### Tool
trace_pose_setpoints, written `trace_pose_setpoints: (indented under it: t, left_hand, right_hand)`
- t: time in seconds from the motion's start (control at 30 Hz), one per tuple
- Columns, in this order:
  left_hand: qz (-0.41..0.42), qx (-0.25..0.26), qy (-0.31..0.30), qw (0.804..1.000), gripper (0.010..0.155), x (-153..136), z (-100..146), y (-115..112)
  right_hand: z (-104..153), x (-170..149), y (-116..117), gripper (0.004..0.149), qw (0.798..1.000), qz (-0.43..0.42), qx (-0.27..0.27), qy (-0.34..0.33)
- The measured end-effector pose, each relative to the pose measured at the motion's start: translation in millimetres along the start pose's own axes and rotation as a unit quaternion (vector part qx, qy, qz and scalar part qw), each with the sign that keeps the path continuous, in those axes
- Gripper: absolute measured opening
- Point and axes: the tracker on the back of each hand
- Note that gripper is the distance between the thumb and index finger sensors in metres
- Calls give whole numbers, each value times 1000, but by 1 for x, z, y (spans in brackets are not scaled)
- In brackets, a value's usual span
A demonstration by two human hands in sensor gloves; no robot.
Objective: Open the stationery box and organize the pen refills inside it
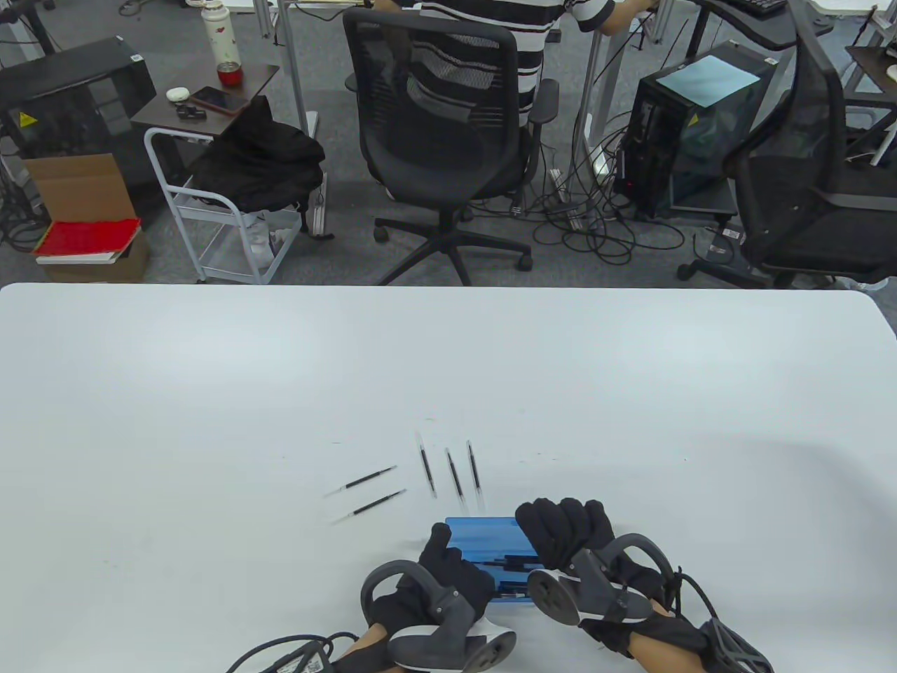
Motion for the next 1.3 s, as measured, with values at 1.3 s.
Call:
trace_pose_setpoints:
  t: [1.3]
  left_hand:
    - [22, -3, 123, 992, 49, -49, 5, 25]
  right_hand:
    - [0, 0, 0, 123, 1000, -1, 1, -1]
Point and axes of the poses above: the tracker on the back of each hand, its own x axis roughly to the thumb side, its own z axis roughly from the fingertips to the wrist, y = z × x, and after that the axes turned 9 degrees about -z, right-handed
